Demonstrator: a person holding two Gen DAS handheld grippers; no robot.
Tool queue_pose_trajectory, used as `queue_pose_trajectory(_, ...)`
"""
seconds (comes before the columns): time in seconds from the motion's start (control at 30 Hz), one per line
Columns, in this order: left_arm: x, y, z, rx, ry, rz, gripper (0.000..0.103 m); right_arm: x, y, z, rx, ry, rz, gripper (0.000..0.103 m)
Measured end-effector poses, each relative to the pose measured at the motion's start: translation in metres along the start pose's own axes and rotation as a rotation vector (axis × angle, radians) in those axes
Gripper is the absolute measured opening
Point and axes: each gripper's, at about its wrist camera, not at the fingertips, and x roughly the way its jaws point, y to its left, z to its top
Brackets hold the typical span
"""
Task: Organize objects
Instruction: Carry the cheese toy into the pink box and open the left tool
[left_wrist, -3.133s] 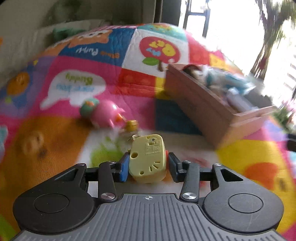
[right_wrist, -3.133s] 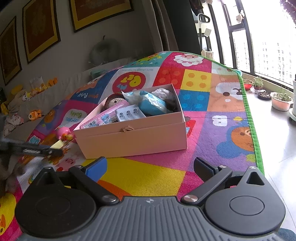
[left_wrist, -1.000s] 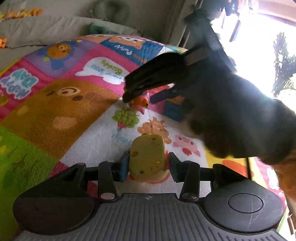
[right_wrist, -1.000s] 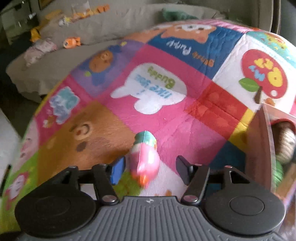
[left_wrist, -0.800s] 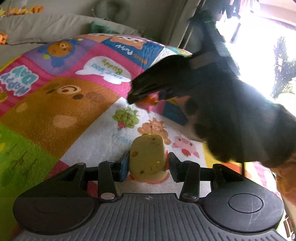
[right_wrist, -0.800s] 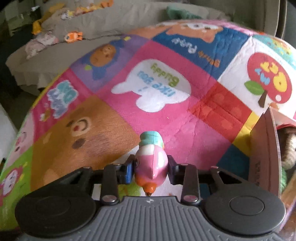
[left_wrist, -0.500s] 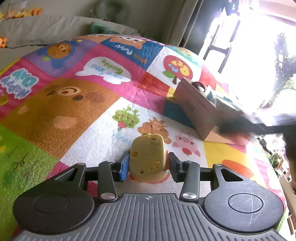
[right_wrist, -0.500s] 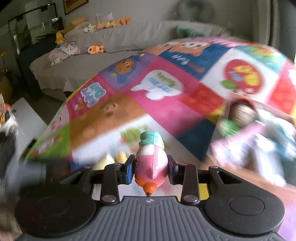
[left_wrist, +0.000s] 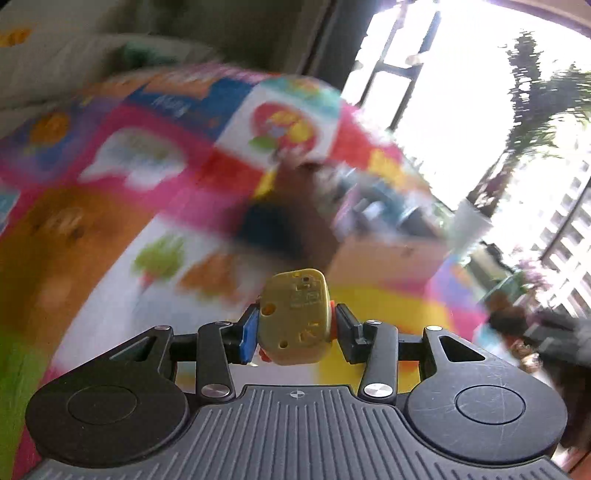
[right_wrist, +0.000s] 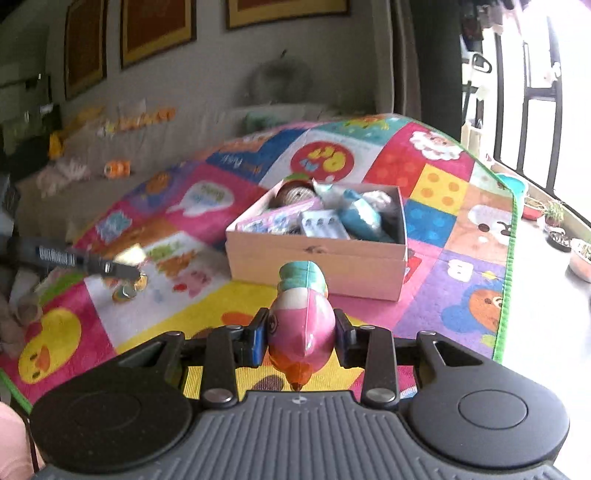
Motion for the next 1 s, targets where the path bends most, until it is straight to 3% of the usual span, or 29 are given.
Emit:
queue_pose_trajectory(0.2, 0.027, -0.062, 0.077, 0.12, -0.079, -0.053, 0.047, 0.002, -0.014, -0.012, 0.073, -0.042, 0.04, 0.034)
queue_pose_trajectory(0.4, 0.082, -0.089, 0.108, 0.118, -0.086, -0.143, 0.048, 0.007, -0.03, -0.027, 0.123, -0.012, 0.023, 0.035)
queue_pose_trajectory(0.53, 0.102, -0.096, 0.105, 0.172, -0.119, -0.072, 0.045, 0.009, -0.036, -0.033, 0.133, 0.002, 0.008, 0.035)
queue_pose_trajectory(0.8, 0.085, -0.068, 0.086, 0.108, -0.086, -0.101, 0.045, 0.012, -0.045, -0.026, 0.155, -0.001, 0.003, 0.035)
queue_pose_trajectory(1.0, 0.072, -0.037, 0.041, 0.026, -0.005, -0.11, 0.045, 0.025, -0.047, 0.015, 0.11, -0.057, -0.01, 0.035)
